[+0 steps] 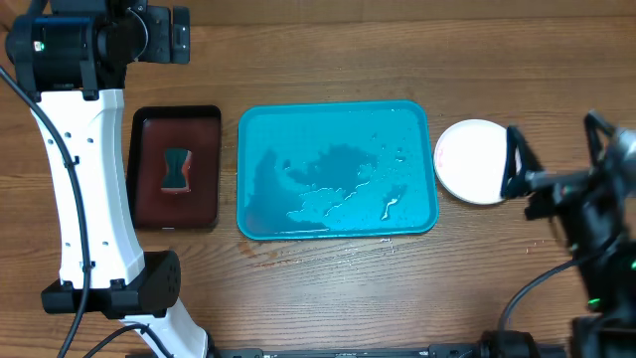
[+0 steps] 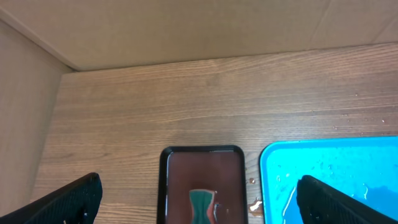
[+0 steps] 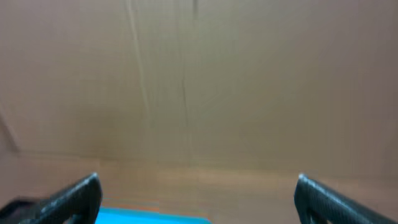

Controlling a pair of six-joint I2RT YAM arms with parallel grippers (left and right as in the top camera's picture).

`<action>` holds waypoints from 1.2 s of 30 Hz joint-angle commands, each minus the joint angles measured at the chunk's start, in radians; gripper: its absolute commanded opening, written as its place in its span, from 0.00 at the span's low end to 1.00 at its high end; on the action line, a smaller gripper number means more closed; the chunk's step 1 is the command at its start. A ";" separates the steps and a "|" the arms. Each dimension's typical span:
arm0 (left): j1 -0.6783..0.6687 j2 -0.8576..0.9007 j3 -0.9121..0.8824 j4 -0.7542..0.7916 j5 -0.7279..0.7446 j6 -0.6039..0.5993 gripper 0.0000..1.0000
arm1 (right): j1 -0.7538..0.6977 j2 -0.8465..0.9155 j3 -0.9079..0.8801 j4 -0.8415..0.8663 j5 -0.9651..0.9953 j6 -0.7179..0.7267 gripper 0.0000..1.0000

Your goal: Clean dirty plates on tray and stack at the side

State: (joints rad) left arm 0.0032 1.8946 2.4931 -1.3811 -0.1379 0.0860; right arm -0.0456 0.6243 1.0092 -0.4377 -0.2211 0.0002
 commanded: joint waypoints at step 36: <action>0.003 0.003 -0.004 0.000 0.008 0.000 1.00 | 0.099 -0.615 -1.001 0.375 0.007 0.011 1.00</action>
State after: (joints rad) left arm 0.0032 1.8946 2.4931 -1.3823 -0.1383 0.0853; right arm 0.0475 0.0158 0.0185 -0.0696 -0.2134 0.0013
